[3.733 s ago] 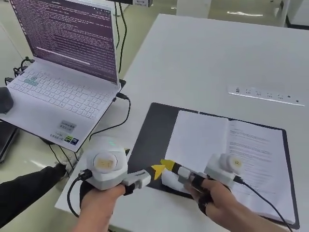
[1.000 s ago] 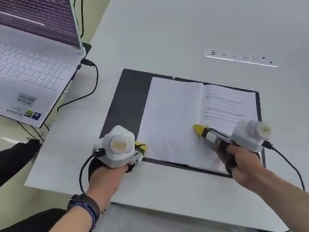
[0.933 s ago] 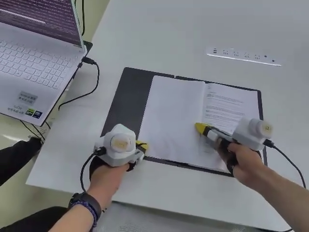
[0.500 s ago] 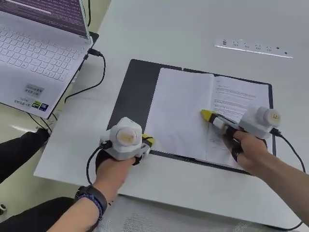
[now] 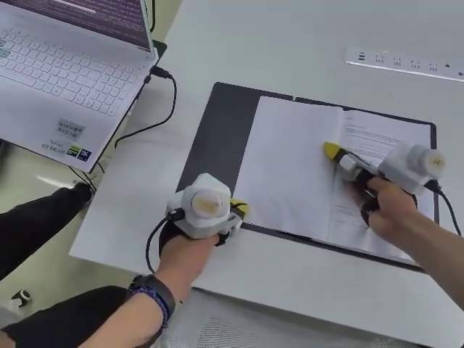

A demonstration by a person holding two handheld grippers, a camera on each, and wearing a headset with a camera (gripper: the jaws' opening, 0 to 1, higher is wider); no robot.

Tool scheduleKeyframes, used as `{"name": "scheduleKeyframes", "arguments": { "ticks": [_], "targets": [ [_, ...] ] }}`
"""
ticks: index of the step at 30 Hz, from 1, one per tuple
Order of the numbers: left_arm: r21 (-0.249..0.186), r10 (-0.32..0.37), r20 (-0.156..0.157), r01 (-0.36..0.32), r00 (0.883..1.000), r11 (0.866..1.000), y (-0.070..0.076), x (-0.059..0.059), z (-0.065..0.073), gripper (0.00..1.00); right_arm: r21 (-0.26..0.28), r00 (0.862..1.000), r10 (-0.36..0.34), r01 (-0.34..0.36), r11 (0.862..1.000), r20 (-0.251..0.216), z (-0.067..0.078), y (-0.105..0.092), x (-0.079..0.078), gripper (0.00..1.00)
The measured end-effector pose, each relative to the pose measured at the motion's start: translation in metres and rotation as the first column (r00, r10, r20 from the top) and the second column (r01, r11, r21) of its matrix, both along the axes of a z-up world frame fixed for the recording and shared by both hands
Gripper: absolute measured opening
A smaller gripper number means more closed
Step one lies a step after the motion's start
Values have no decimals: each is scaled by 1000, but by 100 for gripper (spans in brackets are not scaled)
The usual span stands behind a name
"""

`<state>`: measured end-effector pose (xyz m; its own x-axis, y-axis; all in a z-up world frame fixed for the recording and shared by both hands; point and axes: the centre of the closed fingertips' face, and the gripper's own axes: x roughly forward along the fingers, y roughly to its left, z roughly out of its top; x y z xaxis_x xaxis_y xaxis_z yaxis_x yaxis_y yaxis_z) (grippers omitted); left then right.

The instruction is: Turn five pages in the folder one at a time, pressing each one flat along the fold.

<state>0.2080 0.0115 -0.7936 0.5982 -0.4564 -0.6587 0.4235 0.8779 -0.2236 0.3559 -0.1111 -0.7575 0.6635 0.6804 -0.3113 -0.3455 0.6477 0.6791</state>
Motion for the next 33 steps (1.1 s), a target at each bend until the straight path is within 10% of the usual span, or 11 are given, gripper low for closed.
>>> {"name": "scheduleKeyframes", "arguments": {
  "ticks": [19, 33],
  "targets": [
    [-2, -10, 10, 10, 1000, 1000, 0, -1, -2, 0, 70, 981, -193, 194, 979, -24, 0, -10, 59, 0],
    [-4, -14, 6, 14, 1000, 1000, 0, -2, -2, 0, 51, 977, -214, 214, 975, -11, 4, -9, 69, 0]
  ]
}}
